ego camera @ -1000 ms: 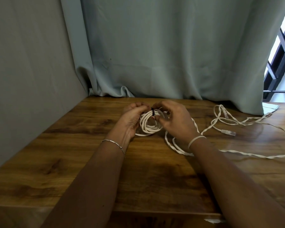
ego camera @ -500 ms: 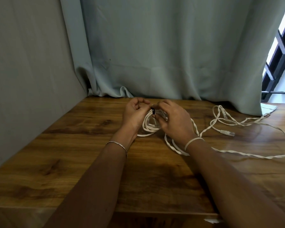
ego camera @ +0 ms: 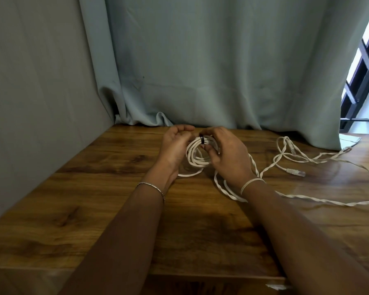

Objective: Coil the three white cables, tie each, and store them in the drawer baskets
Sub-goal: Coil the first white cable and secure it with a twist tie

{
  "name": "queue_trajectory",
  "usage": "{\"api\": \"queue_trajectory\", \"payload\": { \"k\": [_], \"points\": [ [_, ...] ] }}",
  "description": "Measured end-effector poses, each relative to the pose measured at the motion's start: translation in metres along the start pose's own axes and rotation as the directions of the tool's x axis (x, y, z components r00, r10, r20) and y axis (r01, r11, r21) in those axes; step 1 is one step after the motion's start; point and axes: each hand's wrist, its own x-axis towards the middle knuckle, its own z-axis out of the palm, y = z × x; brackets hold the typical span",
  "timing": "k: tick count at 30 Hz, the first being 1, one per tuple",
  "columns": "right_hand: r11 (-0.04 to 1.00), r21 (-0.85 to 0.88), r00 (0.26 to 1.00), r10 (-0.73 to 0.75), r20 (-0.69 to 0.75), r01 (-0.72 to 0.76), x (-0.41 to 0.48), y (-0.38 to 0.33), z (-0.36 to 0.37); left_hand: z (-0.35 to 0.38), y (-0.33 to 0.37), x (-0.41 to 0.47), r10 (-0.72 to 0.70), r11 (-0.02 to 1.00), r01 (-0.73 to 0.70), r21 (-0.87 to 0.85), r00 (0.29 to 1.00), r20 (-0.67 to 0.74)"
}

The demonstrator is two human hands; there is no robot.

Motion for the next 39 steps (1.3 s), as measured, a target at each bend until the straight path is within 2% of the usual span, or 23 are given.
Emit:
{"api": "queue_trajectory", "payload": {
  "k": [7, 21, 27, 34, 39],
  "points": [
    [0.999, 0.052, 1.000, 0.015, -0.001, -0.015, 0.001, -0.005, 0.000, -0.006, 0.000, 0.005, -0.081, 0.986, 0.087, -0.144, 0.996, 0.044],
    [0.992, 0.121, 0.999, 0.045, 0.004, -0.045, 0.001, -0.005, 0.001, -0.007, -0.004, 0.008, -0.026, 0.995, 0.037, -0.098, 0.994, 0.111],
    [0.981, 0.184, 0.998, 0.059, 0.019, -0.062, 0.001, -0.003, 0.001, -0.010, -0.006, 0.010, -0.017, 0.997, 0.022, -0.070, 0.997, 0.074],
    [0.972, 0.220, 0.997, 0.073, 0.025, -0.077, 0.001, -0.001, 0.000, -0.014, -0.002, 0.010, -0.124, 0.976, 0.146, -0.163, 0.983, 0.137],
    [0.926, 0.343, 0.987, 0.156, 0.029, -0.157, 0.003, 0.000, 0.002, -0.017, -0.003, 0.013, -0.167, 0.956, 0.200, -0.215, 0.973, 0.159]
  ]
}}
